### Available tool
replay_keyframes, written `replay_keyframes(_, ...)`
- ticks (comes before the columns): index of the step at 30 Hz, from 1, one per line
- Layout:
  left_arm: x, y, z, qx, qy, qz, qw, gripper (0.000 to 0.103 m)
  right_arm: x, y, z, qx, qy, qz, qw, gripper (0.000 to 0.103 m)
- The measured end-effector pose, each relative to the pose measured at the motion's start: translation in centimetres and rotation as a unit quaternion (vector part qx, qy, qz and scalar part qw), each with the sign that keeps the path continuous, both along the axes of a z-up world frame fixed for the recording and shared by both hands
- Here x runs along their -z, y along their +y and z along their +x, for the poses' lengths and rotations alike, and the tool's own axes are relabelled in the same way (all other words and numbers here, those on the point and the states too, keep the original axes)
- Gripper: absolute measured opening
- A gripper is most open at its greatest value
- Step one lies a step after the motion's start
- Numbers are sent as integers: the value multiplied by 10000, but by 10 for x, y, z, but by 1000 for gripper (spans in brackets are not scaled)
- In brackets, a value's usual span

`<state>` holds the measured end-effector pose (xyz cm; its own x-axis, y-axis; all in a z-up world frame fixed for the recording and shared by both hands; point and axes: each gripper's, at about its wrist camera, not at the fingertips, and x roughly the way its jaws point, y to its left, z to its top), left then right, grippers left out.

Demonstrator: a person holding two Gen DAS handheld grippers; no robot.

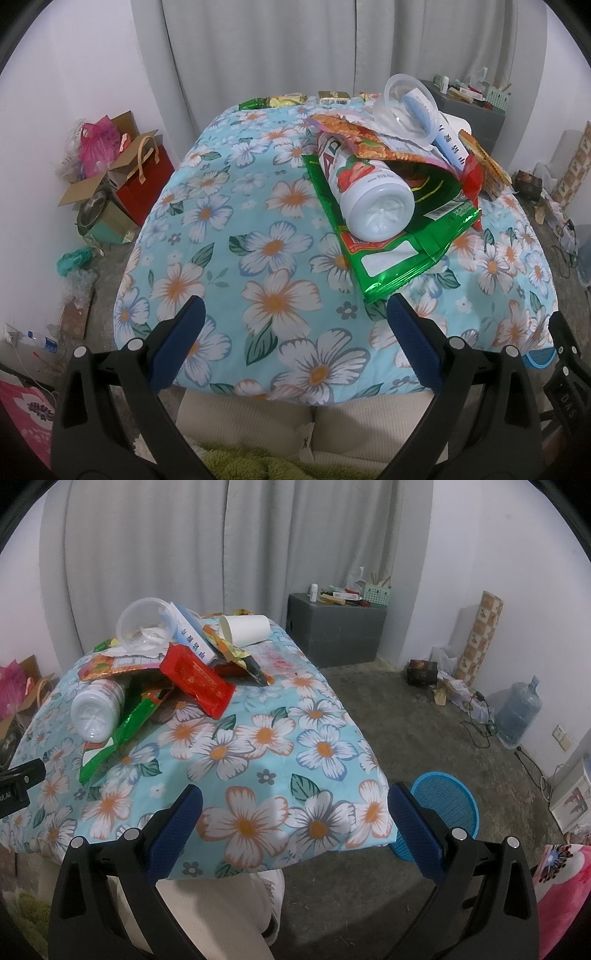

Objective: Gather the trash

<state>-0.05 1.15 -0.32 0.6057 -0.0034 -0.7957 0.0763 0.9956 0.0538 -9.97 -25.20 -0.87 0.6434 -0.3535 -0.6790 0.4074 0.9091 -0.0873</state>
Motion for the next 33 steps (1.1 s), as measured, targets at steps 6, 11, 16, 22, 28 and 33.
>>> replay_keyframes(6, 0, 3, -1, -2, -3, 20, 10000, 94, -1, -1, 1, 4, -22, 11, 10000, 98)
replay_keyframes(11, -2, 6, 4, 51, -93, 155, 9998, 94, -10, -7, 8, -61, -191, -36, 9998, 98)
replay_keyframes(16, -11, 3, 20, 223, -342, 308, 9987, 94, -38, -14, 23, -177, -897, -93, 9958, 98)
replay_keyframes(22, -20, 9, 46, 371, -473, 306, 9977, 94, -42, -21, 42, -508, -1294, 333, 9897, 98)
replay_keyframes(28, -23, 10, 72, 1075, -421, -94, 9933, 94, -31, -32, 61, -542, -1232, 610, 9890, 98)
replay_keyframes(33, -31, 17, 86, 1539, -760, -986, 9802, 94, -35, -51, 81, -527, -1312, 926, 9856, 98)
